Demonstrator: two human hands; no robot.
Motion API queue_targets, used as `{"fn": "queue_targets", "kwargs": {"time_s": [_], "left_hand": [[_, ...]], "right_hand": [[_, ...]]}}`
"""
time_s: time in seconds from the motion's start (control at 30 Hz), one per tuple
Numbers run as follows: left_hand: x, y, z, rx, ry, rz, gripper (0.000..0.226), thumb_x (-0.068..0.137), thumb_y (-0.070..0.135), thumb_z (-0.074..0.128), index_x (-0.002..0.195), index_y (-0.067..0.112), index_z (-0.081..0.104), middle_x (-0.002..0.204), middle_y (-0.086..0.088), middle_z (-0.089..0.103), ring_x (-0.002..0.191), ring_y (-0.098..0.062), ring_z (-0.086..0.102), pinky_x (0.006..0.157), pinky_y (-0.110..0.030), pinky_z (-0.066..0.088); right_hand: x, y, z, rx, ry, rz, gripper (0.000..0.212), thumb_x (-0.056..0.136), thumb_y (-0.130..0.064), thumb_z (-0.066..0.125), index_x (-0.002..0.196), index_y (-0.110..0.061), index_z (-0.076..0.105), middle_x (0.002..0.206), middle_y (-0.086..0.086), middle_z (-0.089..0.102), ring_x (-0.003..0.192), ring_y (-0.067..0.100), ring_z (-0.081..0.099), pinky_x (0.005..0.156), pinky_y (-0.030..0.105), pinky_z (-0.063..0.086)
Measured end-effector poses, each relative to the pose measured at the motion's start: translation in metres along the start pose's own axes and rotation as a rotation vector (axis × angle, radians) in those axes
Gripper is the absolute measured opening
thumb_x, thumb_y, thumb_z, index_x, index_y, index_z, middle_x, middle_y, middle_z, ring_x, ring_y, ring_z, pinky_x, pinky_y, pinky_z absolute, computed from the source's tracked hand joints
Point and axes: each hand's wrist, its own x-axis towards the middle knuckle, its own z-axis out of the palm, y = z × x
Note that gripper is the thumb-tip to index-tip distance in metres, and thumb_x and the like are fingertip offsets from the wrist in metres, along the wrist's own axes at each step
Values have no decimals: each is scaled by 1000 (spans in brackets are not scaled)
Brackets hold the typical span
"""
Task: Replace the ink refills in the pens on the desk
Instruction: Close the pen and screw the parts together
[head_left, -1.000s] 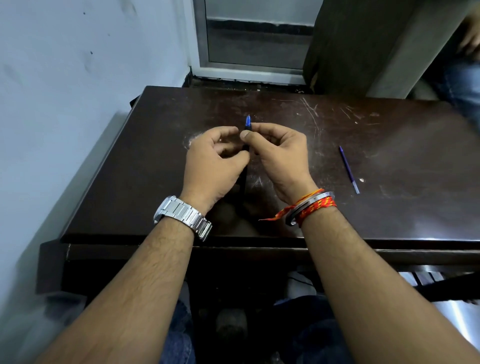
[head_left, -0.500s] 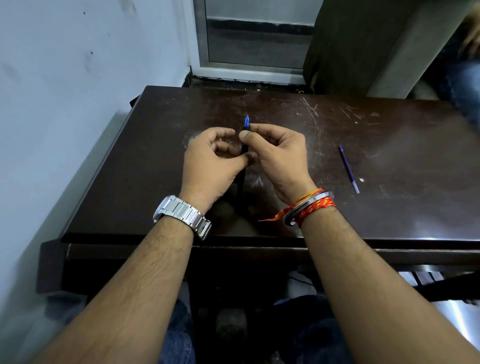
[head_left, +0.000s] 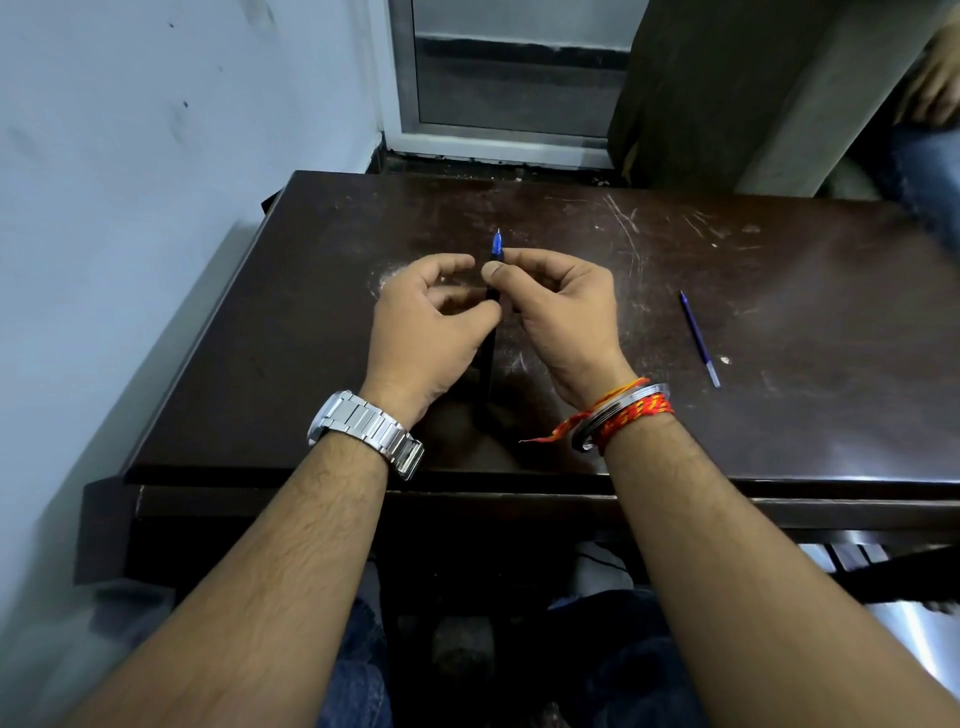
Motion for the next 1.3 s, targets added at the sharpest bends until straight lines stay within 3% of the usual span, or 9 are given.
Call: {"fn": "queue_targets", "kwargs": {"time_s": [0.17,0.27,0.37,0.7,0.83,0.93,1.0,1.13,1.3], "left_hand": [[1,-3,0,52,36,46,44,63,22,90,102,20,71,76,5,73,66,-1,68,67,-24,58],[1,-2,1,-15,15,11,41,68,22,83,106,18,70,87,1,77,79,-7,74,75,-33,62],[1,-3,0,2,-14,8,42,72,13,80,112,14,70,90,-2,79,85,-13,76,81,-45,62],[3,-3,-2,56,27,25,43,66,8,90,103,16,71,81,-5,78,77,-16,76,76,-46,63],[5,-3,-6,114,73,54,37,66,18,88,99,24,73,80,2,78,76,-6,75,77,-38,63],[9,-6,-11,119,170,29,25,67,18,87,88,26,75,79,5,77,73,-5,74,74,-36,64],[11,-9,-13,110,217,-4,25,67,18,86,88,25,75,78,5,77,72,-5,74,74,-36,64],[12,-12,-12,138,206,-18,23,63,21,84,84,24,75,75,5,77,71,-4,74,75,-37,63],[12,-14,-11,154,169,-22,24,62,20,86,78,30,72,75,6,76,70,-3,73,74,-35,63]], "right_hand": [[1,2,0,-14,7,3,8,80,-9,78,85,-15,77,70,-4,74,63,3,65,63,22,52],[2,3,-1,7,-2,-2,8,80,-9,77,86,-13,78,74,1,76,71,12,71,68,27,57],[1,4,-1,-14,-19,-7,7,81,-10,76,87,-14,78,72,-2,76,67,7,70,63,21,54],[3,6,-1,-51,-23,-15,9,80,-12,80,86,-19,77,77,-2,78,74,10,74,63,20,55],[4,7,0,-29,-21,-11,5,83,-20,79,86,-16,78,76,-2,77,72,7,72,65,20,53],[8,10,-2,-181,73,28,20,88,-36,69,80,-20,77,77,-4,75,65,2,62,64,24,52],[9,14,-6,-417,91,36,14,88,-33,68,88,-22,76,76,-10,72,70,1,64,72,26,55],[1,21,-5,-814,-88,82,22,82,-33,74,100,-19,74,77,-14,64,83,9,65,70,14,45],[-7,23,4,-1006,-187,-25,30,83,-31,71,112,-21,71,103,6,72,100,26,65,83,34,53]]}}
